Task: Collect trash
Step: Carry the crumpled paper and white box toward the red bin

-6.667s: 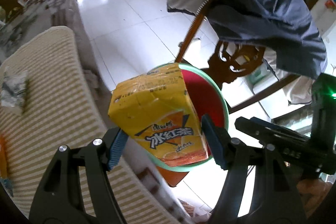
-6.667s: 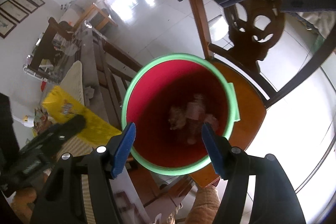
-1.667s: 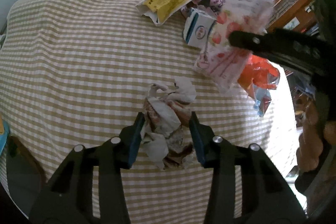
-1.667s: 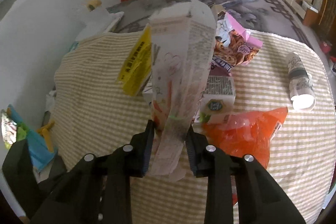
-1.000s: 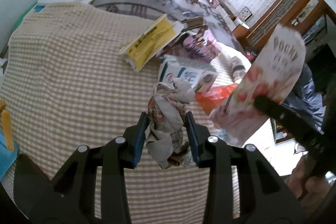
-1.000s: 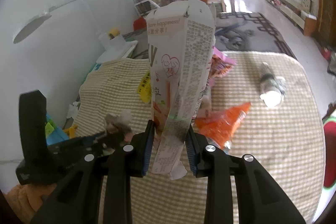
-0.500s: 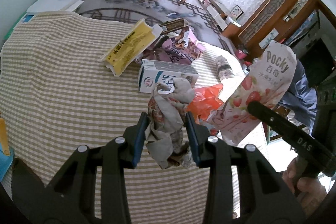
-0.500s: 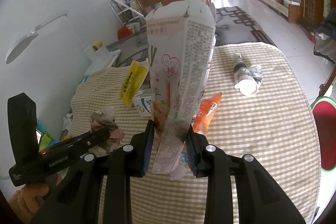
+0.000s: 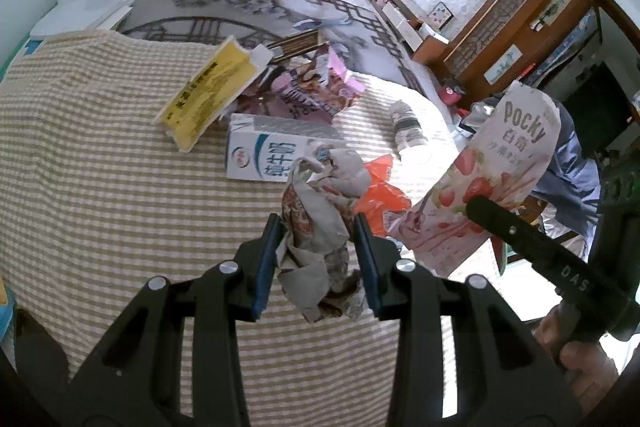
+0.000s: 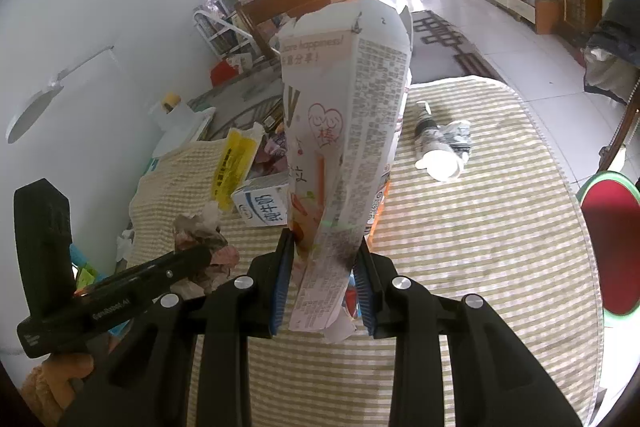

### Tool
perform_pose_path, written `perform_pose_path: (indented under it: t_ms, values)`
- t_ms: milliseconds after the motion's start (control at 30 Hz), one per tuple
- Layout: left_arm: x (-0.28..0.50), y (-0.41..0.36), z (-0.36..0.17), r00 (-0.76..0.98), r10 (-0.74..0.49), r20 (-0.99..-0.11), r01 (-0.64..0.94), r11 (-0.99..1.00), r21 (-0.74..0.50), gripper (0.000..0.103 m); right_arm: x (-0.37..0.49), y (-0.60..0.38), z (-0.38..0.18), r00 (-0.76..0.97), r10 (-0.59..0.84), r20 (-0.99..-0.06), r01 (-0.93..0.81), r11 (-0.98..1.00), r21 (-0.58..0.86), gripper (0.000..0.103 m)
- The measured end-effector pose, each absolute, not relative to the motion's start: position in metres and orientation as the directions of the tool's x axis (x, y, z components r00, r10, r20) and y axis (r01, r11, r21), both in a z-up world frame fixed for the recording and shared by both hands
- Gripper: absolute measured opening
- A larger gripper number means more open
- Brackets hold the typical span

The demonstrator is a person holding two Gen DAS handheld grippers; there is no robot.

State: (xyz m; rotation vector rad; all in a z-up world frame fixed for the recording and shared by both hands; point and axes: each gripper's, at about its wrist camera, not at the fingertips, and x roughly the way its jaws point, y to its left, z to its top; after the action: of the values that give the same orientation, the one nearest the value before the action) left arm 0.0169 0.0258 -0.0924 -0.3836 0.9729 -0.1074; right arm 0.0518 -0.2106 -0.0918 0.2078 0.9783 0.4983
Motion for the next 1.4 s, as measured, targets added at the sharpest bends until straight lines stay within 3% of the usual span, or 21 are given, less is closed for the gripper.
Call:
perform_pose_path:
  t_ms: [700,1400]
  values:
    - [0.033,-0.025,-0.083,0.569,-0.266,-0.778,-0.057,0.931,-0.360,0.035,0.060,-0.277,-0.088,0.488,0.487,-0.724,-0.258,0.874,0.413,0.029]
    - [0.089,-0.204,-0.082,0.526,-0.359,-0.771,0.091,0.925,-0.368,0.035,0.076,-0.460,-0.081,0.561,0.378,-0.736,-0.099,0.914,0.394,0.029]
